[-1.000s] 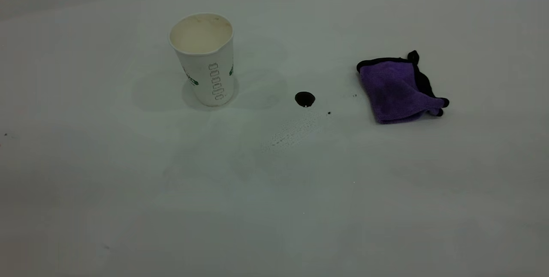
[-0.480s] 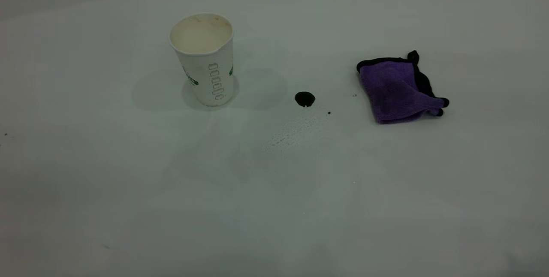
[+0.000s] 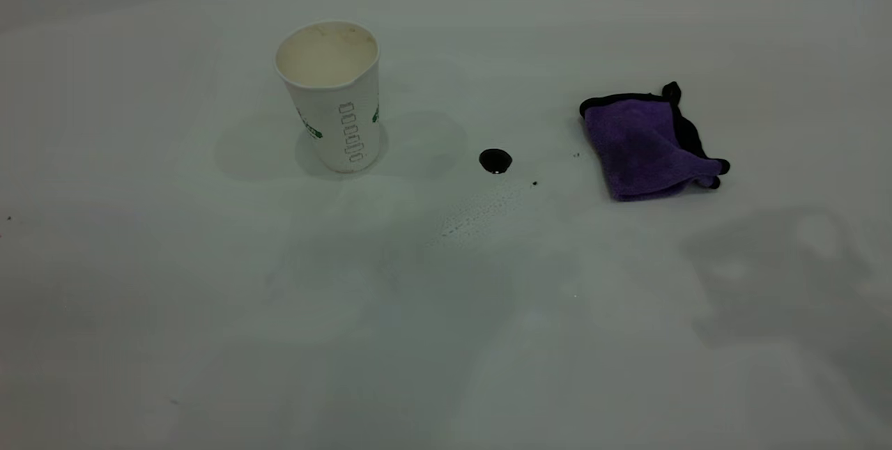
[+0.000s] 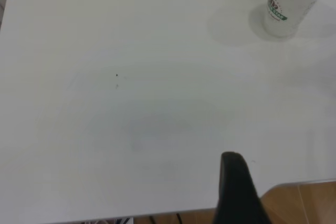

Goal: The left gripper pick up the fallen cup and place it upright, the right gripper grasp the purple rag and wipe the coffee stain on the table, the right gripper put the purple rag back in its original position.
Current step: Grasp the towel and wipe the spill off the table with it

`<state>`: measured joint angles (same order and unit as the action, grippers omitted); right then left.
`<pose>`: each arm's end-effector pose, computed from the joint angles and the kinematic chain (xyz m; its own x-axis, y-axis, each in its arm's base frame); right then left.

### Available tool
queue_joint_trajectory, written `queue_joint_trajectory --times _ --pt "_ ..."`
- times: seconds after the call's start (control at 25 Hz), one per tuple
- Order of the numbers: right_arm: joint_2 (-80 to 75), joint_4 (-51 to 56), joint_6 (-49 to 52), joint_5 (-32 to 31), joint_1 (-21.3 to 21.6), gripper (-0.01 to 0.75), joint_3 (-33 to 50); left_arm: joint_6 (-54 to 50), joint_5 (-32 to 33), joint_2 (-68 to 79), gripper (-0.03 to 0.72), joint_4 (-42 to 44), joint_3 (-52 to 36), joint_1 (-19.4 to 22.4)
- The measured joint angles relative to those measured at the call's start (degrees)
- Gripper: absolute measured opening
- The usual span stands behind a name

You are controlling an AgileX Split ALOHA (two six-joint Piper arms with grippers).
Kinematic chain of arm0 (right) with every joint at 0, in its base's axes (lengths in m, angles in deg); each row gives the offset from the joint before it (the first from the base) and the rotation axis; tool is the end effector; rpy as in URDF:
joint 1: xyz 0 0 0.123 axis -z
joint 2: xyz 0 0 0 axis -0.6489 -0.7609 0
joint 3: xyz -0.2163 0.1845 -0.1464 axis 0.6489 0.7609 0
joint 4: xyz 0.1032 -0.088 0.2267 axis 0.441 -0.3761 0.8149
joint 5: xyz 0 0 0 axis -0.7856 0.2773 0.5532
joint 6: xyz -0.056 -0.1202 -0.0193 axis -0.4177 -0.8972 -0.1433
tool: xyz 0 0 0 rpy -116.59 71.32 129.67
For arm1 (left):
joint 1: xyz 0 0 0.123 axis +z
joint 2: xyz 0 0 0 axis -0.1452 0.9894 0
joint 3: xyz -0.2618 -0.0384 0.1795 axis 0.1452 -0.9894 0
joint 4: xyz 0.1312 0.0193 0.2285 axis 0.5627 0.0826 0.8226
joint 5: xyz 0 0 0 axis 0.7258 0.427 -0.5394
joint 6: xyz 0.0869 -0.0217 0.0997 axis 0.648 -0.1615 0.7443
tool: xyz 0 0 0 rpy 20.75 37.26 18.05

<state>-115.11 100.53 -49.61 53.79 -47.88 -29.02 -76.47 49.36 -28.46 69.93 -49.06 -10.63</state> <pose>0.2763 0.0716 0.2081 -0.8313 -0.2567 -0.4930 -0.3764 0.9126 0.1595 0.0021 -0.0033 0.2546 -0.4997 0.0494 -0.8648 0.0762 0.9970 0.0129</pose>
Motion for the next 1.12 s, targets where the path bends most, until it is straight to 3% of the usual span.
queue_joint_trajectory --times 0.16,0.4,0.68,1.12 --pt "-11.2 0.0 -1.3 2.7 -0.9 0.567 -3.6 0.0 0.0 0.0 0.5 0.0 0.0 0.0" --pt "-26.7 -3.4 1.4 7.8 -7.1 0.554 -10.8 0.0 0.0 0.0 0.5 0.0 0.0 0.0" --pt "-40.6 -16.4 17.1 5.8 -9.3 0.554 -22.7 0.0 0.0 0.0 0.5 0.0 0.0 0.0" --pt "-52.2 -18.9 18.5 5.6 -10.3 0.554 -35.2 -0.1 0.0 0.0 0.5 0.0 0.0 0.0"
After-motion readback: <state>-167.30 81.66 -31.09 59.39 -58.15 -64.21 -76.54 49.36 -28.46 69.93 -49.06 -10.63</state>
